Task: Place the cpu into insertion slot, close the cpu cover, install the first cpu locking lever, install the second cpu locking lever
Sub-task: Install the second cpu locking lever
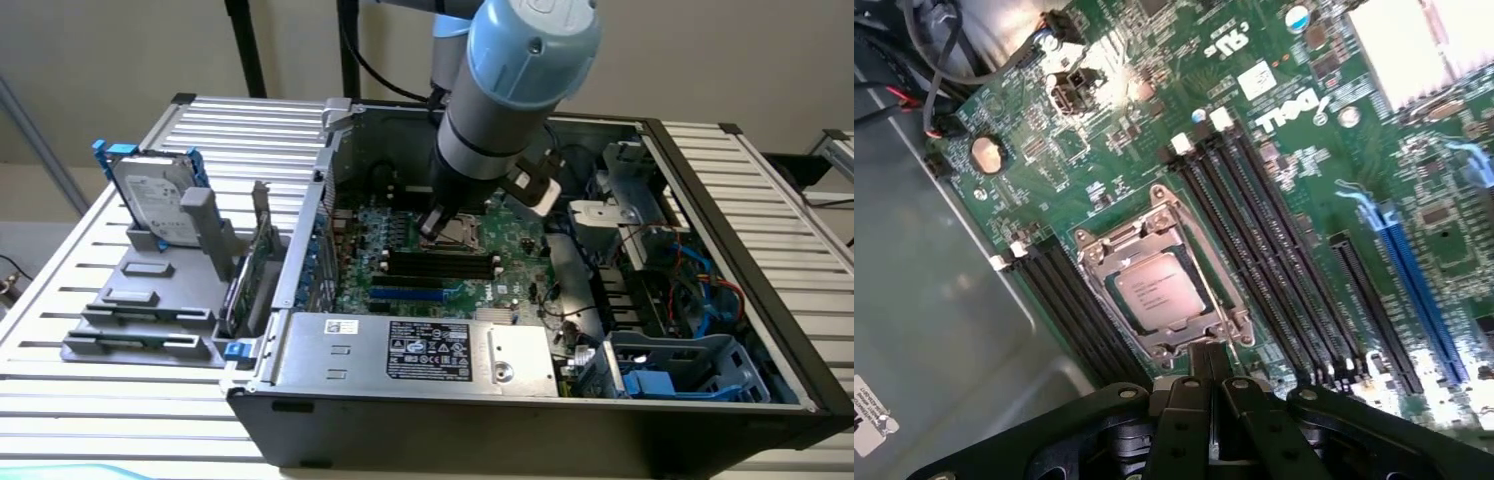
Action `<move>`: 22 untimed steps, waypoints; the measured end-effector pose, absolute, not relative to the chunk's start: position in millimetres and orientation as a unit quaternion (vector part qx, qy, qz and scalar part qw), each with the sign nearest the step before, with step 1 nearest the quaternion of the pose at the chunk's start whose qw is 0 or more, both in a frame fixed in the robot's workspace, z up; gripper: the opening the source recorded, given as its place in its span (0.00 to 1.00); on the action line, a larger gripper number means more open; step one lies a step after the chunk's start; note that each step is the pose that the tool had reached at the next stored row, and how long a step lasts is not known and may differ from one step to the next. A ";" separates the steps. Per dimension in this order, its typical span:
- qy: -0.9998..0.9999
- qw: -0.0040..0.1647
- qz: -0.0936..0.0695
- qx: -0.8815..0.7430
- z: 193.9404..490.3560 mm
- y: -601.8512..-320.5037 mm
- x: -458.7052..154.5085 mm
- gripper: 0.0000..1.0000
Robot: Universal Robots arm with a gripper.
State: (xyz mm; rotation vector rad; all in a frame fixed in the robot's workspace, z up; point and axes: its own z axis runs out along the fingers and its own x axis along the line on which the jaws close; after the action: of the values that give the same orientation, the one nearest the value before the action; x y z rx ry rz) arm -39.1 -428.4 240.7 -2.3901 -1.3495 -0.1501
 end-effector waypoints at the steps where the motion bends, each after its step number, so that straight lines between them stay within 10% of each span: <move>1: -0.482 0.195 -0.053 -0.853 240.7 -432.2 -39.0 0.11; 22: -0.484 0.187 -0.066 -0.852 217.1 -429.3 -64.4 0.11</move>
State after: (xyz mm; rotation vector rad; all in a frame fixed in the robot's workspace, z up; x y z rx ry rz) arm -64.4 -429.3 217.1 -2.3988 -1.3624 -0.1857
